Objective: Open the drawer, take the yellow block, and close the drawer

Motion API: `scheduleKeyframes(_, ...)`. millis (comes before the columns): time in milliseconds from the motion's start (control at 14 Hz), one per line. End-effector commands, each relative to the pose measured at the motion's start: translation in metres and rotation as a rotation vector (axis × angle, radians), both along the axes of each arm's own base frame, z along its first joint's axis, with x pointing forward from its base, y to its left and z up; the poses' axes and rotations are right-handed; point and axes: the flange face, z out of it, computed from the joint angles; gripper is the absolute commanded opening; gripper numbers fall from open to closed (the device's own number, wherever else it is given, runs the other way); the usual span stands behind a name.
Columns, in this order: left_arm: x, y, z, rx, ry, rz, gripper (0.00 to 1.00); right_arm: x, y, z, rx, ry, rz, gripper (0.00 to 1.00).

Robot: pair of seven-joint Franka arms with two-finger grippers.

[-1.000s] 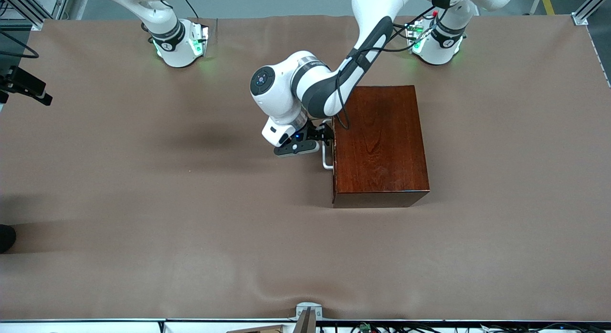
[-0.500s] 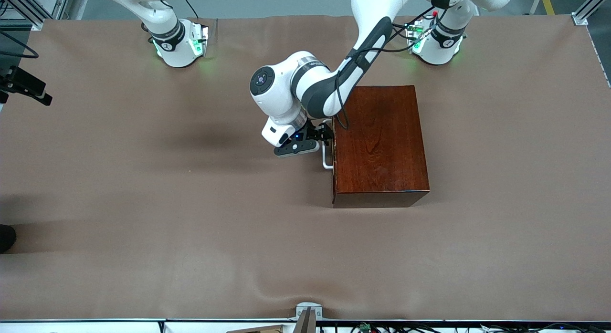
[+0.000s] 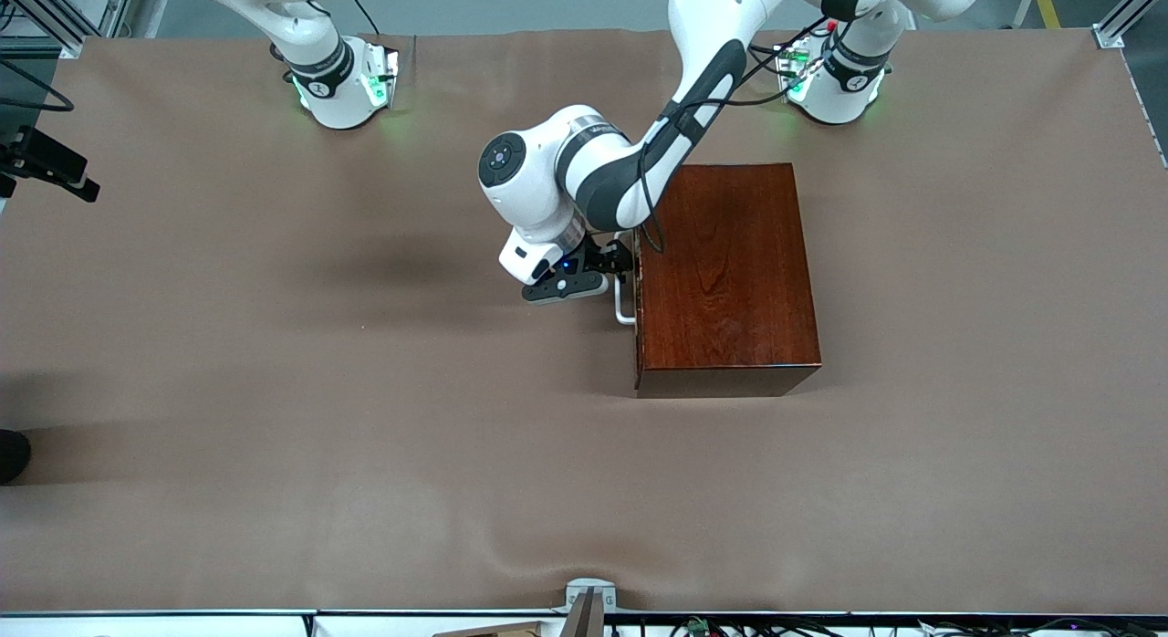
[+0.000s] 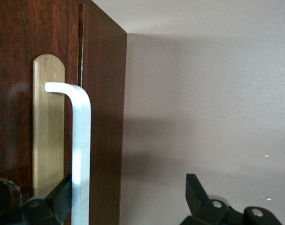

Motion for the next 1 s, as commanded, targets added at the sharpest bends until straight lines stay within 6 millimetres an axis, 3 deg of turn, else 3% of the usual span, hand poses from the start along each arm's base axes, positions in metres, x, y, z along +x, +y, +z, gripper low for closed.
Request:
scheduleKeyframes(0, 0.002, -0.013, -0.012, -0.026, -0.055, 0.014, 1.0, 0.0, -0.005, 0.003, 0.019, -0.001, -0.007, 1.0)
scheduleKeyframes(929, -0.012, -0.028, 0.0, -0.064, -0.057, 0.014, 1.0, -0.001, -0.012, 0.002, 0.019, -0.001, -0.021, 1.0)
